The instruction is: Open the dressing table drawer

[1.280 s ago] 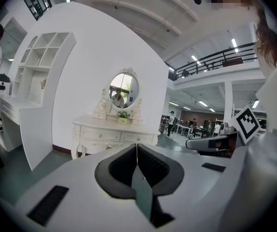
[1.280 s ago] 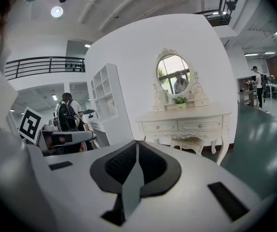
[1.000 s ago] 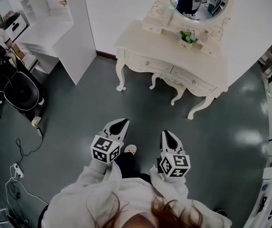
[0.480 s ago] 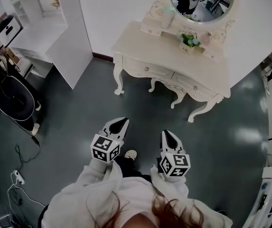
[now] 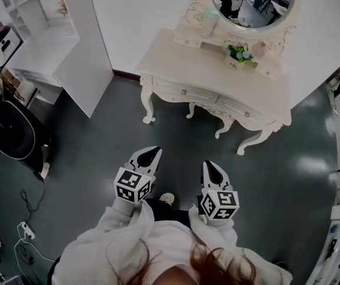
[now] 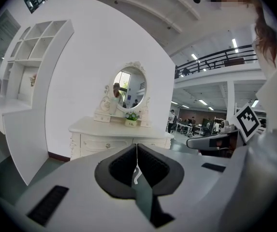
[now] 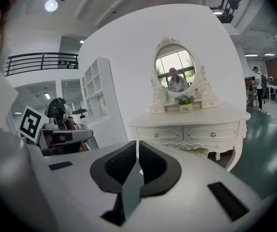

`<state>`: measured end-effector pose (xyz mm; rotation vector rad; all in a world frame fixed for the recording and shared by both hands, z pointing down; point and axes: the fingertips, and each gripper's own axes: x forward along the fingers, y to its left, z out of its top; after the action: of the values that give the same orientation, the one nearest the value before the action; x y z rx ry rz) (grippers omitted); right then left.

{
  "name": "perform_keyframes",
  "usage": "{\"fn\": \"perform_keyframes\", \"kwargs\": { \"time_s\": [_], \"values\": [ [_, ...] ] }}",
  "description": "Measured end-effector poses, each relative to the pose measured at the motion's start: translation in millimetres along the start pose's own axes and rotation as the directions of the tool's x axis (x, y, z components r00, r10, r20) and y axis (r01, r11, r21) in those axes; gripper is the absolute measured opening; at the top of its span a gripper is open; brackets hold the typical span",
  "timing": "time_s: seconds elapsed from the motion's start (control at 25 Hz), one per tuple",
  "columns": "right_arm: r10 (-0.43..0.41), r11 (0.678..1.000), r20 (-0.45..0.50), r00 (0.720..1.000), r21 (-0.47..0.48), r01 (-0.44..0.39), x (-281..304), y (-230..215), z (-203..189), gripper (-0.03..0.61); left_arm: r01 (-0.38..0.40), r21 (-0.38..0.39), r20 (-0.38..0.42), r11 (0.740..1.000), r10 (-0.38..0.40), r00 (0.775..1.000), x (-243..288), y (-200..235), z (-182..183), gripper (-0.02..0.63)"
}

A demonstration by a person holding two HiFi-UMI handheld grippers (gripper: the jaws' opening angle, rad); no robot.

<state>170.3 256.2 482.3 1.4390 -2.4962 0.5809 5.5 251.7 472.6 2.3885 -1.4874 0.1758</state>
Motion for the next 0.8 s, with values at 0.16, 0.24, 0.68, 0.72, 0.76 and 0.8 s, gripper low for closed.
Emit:
{"fn": "perform_keyframes", "kwargs": {
  "time_s": [0.16, 0.24, 0.68, 0.72, 0.76, 0.8],
  "values": [
    [0.006, 1.0, -0.018, 1.0, -0.003, -0.006, 5.8, 4.8, -1.1, 0.043, -0.016, -0.015, -0.008, 1.0, 0.016, 1.0, -3.1, 11.5, -0.3, 0.02],
    [-0.004, 1.0, -0.026, 1.0, 0.001, 0.004, 6.7, 2.4, -1.6, 0.043, -0.013, -0.018, -0.018, 1.0, 0.013, 1.0, -5.4, 12.0, -3.1, 0.02],
    [0.032, 0.999, -0.084, 0.996, -0.008, -0.033, 33.2, -0.2, -10.7, 0.041, -0.095, -0.065, -0.046, 0.993, 0.093, 0.995, -11.5, 38.2, -19.6, 0.02],
    [0.038, 0.999, -0.086, 0.996, -0.01, -0.039, 37.5, -1.4, -10.0, 0.042, -0.103, -0.068, -0.045, 0.992, 0.1, 0.994, -9.0, 40.8, -19.2, 0.02],
    [0.042, 0.999, -0.087, 0.995, -0.01, -0.043, 41.9, -3.8, -8.5, 0.042, -0.108, -0.069, -0.044, 0.992, 0.105, 0.993, -5.9, 42.8, -18.6, 0.02],
    [0.043, 0.999, -0.087, 0.995, -0.008, -0.043, 46.3, -7.2, -5.9, 0.043, -0.112, -0.07, -0.044, 0.991, 0.109, 0.993, -2.4, 44.4, -17.6, 0.02]
  ]
}}
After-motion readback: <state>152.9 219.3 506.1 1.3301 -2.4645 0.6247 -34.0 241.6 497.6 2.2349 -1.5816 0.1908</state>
